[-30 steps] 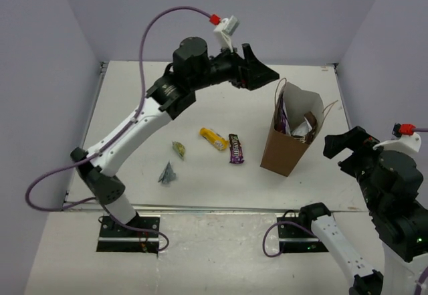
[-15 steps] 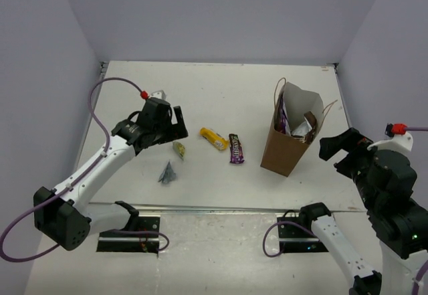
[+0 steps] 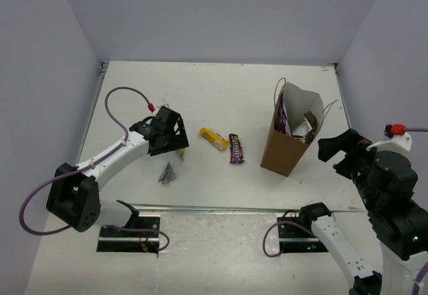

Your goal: Place the snacks into the paper bag

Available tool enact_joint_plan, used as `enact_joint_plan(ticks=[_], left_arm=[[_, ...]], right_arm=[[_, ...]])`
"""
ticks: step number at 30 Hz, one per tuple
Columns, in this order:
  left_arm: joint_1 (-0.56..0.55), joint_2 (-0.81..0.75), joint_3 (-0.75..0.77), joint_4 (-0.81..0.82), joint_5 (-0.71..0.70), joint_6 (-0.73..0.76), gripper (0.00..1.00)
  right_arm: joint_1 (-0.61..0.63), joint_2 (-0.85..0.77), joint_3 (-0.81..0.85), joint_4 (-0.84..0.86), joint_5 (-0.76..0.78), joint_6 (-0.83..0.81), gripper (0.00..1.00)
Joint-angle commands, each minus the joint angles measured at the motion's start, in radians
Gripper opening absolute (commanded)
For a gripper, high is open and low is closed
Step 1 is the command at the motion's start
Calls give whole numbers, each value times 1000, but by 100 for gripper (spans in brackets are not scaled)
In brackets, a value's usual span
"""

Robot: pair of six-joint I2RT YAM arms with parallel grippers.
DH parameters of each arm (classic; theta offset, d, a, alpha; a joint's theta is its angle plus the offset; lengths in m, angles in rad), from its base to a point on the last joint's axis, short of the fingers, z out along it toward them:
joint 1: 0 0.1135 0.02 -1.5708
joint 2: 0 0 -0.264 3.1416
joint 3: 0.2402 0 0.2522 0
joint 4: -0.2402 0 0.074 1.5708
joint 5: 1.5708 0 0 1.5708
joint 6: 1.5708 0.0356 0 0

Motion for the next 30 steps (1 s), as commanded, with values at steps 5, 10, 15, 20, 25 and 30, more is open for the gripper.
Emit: enact_joint_plan(ticks=[5, 10, 15, 20, 25, 30], left_arm=[[-1, 144, 43, 121, 8, -14, 97], [0, 264, 109, 114, 28, 8, 50], [-1, 278, 116, 130, 51, 2, 0], [-1, 194, 128, 167, 103, -3, 0], [-3, 39, 134, 374, 360, 45, 0], [-30, -1, 247, 505, 490, 62, 0]], right_arm=[[15, -10, 13, 12, 18, -15, 99], [23, -14, 9, 12, 43, -21, 99], [23, -21, 3, 12, 57, -24, 99], [23, -30, -5, 11, 61, -22, 99], [23, -28, -17, 11, 58, -15, 99], [23, -18, -28, 12, 43, -4, 99]])
